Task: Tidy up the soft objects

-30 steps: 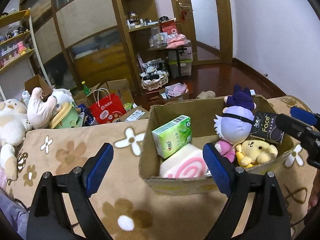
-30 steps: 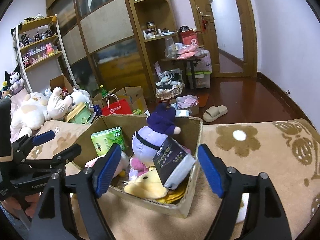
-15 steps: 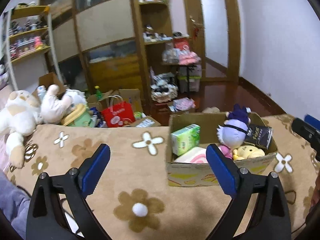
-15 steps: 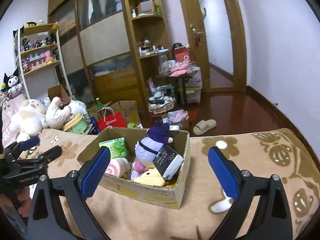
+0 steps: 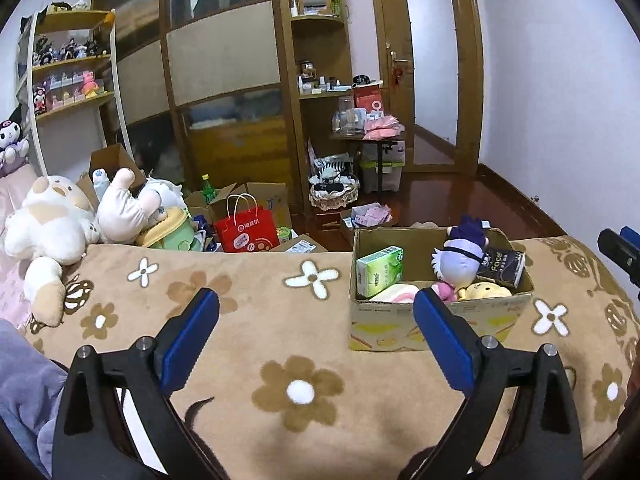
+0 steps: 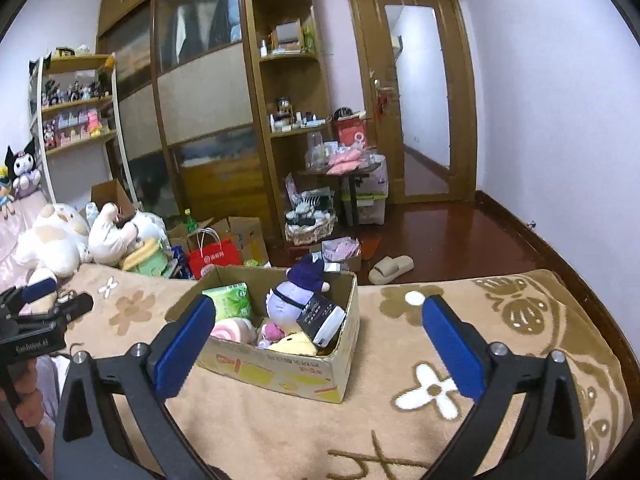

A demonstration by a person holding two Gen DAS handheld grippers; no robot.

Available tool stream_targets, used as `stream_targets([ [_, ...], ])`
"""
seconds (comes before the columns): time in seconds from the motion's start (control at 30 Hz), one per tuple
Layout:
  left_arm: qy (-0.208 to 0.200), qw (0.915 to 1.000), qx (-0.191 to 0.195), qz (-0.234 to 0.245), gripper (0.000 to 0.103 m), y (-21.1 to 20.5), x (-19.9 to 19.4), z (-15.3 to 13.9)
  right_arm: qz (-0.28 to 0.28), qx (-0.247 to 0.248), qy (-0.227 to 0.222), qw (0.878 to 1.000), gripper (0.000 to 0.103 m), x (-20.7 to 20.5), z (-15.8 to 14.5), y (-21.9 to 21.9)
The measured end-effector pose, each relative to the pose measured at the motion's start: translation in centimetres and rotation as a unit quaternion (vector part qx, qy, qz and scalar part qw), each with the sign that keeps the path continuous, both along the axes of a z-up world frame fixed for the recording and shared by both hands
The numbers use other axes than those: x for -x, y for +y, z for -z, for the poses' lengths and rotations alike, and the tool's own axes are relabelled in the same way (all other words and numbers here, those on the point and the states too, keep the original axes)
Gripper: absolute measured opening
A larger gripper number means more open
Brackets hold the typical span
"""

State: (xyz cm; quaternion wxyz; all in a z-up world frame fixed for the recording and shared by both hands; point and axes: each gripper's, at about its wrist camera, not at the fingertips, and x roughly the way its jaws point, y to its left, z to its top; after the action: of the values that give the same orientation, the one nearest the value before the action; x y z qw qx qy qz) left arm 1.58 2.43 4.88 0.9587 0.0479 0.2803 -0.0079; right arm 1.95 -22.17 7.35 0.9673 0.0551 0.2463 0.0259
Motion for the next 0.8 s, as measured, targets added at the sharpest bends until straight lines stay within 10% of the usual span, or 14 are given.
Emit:
stream_targets([
  [0.8, -0.011, 0.9998, -0.004, 0.019, 0.097, -1.2, 1.2, 0.7, 0.019, 0.023, -0.007, 1.0, 0.103, 2.6, 0.9, 0.1],
])
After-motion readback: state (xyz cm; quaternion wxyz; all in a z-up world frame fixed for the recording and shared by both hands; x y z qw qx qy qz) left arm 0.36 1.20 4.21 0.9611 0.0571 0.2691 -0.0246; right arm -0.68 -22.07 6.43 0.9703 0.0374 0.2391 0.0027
